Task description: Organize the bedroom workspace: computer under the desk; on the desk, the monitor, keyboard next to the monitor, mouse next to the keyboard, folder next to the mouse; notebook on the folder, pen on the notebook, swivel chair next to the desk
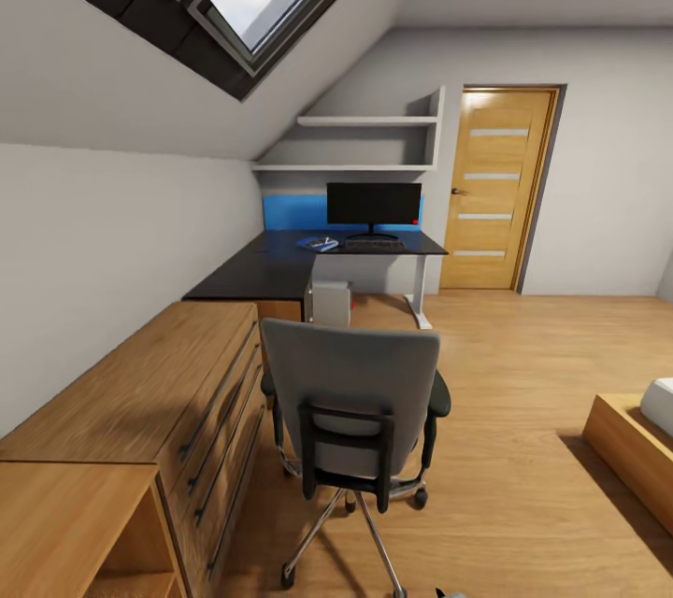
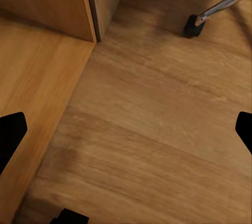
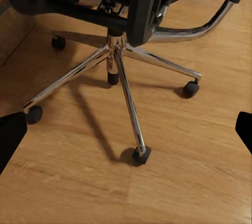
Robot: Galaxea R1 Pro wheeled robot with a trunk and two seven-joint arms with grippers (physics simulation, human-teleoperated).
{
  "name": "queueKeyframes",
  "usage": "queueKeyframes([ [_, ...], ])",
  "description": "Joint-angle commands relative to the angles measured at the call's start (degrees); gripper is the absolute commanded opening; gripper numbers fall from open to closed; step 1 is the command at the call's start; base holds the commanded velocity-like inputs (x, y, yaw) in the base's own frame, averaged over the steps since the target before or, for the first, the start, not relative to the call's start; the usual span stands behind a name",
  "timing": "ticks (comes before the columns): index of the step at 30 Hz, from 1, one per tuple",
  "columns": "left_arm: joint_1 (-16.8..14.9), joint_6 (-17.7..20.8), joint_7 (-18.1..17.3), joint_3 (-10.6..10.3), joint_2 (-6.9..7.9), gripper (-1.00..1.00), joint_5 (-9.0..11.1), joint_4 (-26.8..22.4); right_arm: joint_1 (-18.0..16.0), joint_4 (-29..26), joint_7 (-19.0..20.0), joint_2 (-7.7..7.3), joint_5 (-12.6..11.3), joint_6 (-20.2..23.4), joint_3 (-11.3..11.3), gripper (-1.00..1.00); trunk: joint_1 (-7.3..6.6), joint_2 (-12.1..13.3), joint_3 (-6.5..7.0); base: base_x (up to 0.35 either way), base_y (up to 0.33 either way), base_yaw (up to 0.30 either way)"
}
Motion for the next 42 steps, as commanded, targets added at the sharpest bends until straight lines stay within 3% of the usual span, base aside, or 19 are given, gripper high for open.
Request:
queueKeyframes([
  [1, -0.05, -0.23, 0.37, -0.49, 0.06, 1.00, 0.44, -0.06, -0.05, 0.06, -0.52, 0.00, 0.25, -0.08, 0.28, 1.00, 0.22, -0.45, -0.25, 0.000, 0.000, 0.000],
  [38, -0.05, -0.49, 0.62, -0.24, 0.07, 1.00, 0.73, 0.13, -0.05, -0.01, -0.52, 0.00, -0.12, -0.22, 0.07, 1.00, 8.35, -15.29, -6.89, 0.000, 0.000, 0.000],
  [39, -0.41, -0.57, 1.56, 0.13, 0.43, 1.00, 0.55, -6.03, -0.24, -2.18, -0.78, -0.12, -0.31, -0.20, -0.20, 1.00, 8.57, -15.69, -7.07, 0.000, 0.000, 0.000],
  [42, -1.40, -0.39, 3.64, 0.46, 0.29, 1.00, 0.45, -8.52, -0.38, -3.60, -0.86, -0.07, -1.23, 0.06, -0.33, 1.00, 9.23, -16.89, -7.61, 0.000, 0.000, 0.000],
])
